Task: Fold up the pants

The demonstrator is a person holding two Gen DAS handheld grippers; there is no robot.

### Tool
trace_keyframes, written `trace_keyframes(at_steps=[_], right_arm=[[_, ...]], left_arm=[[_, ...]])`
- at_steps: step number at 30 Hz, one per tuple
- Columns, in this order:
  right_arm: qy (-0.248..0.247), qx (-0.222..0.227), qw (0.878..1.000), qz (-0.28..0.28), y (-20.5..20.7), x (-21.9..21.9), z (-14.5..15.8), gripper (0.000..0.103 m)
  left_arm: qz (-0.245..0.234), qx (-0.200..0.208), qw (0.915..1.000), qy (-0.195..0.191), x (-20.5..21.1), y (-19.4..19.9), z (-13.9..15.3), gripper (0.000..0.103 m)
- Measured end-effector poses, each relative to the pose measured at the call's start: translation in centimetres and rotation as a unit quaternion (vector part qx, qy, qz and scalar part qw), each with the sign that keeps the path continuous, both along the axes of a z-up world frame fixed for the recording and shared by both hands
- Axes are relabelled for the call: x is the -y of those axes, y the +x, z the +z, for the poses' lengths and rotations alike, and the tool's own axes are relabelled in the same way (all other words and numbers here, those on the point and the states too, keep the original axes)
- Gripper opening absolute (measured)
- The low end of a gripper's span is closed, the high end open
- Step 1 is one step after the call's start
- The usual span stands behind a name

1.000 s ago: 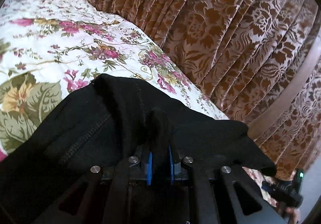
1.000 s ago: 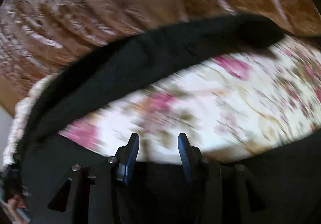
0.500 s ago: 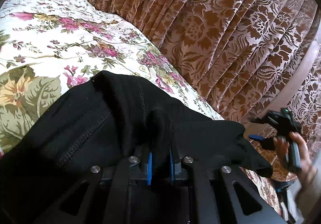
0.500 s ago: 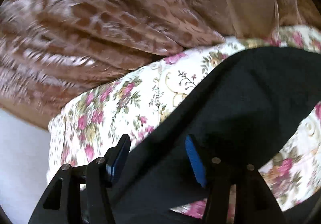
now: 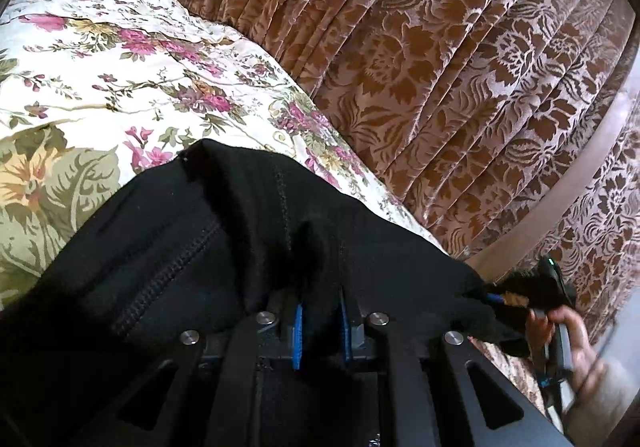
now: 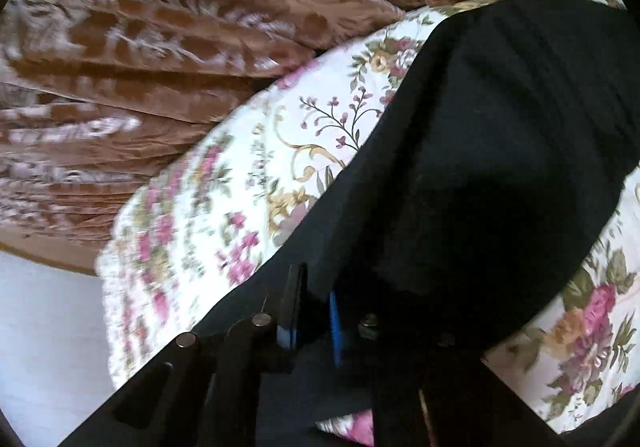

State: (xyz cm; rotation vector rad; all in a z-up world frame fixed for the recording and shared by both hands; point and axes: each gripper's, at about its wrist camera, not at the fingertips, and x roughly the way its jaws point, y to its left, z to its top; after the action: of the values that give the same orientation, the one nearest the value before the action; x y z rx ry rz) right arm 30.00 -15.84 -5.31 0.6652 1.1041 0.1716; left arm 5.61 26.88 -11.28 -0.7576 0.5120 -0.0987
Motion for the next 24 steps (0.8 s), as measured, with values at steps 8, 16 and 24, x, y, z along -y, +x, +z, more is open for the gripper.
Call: trace_keyframes(at_steps=[8, 16, 24], right_arm=[[0.043, 0.124, 0.990, 0.050, -9.4, 2.8, 5.6, 0.009], [-0.021, 0.258, 0.958, 0.119, -22.3, 1.7, 7.1, 0.006], [-0.053, 0.206, 0.968, 0.136, -21.5, -0.4, 4.2, 0.038]], left_arm=[[0.032, 0.065, 0.9974, -0.001, -1.5, -2.9, 5.7, 0.014], [0.063, 0.112, 0.9905, -0.048, -4.6, -6.4, 7.6, 0.011], [0.081, 0.043, 0.9934, -0.069, -5.6, -7.9, 4.3, 0.004]])
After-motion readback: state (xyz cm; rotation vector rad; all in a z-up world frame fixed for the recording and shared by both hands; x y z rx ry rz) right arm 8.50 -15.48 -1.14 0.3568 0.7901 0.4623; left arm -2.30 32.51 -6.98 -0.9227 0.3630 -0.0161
